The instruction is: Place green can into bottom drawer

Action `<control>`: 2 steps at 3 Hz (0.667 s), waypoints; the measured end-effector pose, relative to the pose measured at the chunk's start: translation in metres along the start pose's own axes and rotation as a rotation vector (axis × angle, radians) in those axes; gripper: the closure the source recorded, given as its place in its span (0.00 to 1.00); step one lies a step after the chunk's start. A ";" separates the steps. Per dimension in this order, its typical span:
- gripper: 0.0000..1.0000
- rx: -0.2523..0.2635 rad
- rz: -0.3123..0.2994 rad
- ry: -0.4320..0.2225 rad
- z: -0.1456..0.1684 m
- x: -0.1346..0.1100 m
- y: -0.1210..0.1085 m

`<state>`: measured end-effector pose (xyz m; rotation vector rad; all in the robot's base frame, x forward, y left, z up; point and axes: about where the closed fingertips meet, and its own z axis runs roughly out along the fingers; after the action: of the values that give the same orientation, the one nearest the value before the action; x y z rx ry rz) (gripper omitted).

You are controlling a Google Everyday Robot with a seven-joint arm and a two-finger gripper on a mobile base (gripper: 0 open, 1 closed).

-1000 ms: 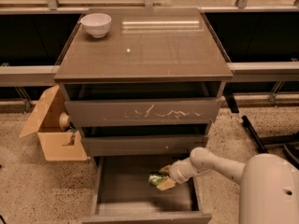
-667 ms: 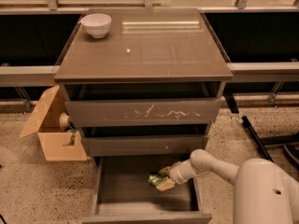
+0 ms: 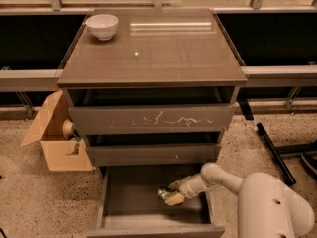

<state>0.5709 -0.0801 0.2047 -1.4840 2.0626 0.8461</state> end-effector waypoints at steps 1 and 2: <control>0.12 -0.014 0.024 -0.002 0.009 0.010 -0.001; 0.00 -0.022 0.035 -0.003 0.013 0.016 -0.001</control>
Offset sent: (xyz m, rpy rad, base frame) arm -0.0018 -0.0078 -0.0243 0.0105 0.0487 -0.0207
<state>0.5671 -0.0818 0.1849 -1.4610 2.0896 0.8872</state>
